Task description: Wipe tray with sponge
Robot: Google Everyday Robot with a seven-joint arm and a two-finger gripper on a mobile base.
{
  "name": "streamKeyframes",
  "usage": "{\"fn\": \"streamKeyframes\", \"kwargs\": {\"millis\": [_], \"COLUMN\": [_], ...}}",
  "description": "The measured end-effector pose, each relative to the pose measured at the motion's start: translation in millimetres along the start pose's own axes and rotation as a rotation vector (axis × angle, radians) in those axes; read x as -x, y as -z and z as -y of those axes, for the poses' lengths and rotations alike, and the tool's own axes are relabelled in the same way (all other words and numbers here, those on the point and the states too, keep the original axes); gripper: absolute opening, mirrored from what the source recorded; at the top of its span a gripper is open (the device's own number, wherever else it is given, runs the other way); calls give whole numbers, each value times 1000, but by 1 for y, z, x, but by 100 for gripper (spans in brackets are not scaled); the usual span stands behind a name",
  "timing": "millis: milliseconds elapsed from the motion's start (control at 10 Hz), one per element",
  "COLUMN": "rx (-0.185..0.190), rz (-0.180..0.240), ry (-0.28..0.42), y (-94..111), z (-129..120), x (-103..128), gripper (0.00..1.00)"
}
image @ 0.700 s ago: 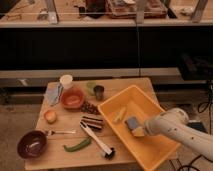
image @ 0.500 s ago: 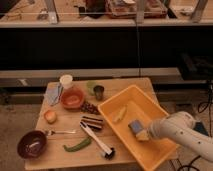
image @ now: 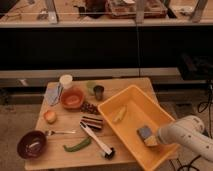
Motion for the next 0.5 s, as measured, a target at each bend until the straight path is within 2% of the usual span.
{"fn": "streamKeyframes", "kwargs": {"millis": [200, 500], "rx": [-26, -65], "rz": [28, 52], "ry": [-34, -58], "y": [0, -8], "z": [7, 16], "x": [13, 46], "gripper": [0, 0]}}
